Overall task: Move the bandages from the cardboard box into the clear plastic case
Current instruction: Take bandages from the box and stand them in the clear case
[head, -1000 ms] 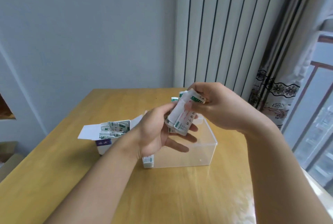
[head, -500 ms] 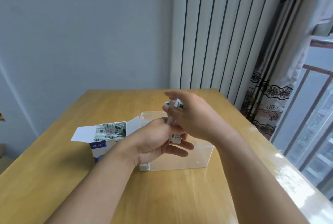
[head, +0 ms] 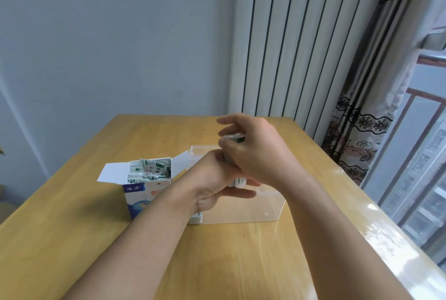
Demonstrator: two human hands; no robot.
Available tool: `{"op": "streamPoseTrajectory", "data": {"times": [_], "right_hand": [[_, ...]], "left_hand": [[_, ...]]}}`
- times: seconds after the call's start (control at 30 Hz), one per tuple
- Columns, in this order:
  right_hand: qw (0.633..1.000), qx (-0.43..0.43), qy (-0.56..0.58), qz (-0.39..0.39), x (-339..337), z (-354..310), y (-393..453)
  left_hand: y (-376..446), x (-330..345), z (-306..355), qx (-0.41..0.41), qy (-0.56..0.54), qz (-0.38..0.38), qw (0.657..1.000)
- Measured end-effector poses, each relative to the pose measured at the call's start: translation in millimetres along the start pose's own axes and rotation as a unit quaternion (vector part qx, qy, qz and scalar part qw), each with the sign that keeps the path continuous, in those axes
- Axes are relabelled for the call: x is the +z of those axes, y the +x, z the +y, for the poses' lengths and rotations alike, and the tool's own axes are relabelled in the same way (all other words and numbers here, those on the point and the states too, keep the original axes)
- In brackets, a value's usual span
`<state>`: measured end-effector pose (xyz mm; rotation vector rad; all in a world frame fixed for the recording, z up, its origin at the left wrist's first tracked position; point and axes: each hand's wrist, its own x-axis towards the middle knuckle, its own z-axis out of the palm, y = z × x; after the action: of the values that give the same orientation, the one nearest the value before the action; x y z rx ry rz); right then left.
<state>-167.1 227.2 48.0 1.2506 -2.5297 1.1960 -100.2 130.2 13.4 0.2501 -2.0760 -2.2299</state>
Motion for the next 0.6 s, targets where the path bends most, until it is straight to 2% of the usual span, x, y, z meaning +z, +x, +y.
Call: {"op": "streamPoseTrajectory", "data": {"times": [0.3,0.6], "right_hand": [[0.999,0.008,-0.045,-0.028,0.9,1.5,0.8],[0.998,0.006,-0.060,-0.021,0.4,0.2,-0.2]], "left_hand": [[2.2,1.6,-1.2,-0.003,0.065,0.041,0.997],[3.2,3.2,-1.3,0.002,0.091,0.060,0.994]]}}
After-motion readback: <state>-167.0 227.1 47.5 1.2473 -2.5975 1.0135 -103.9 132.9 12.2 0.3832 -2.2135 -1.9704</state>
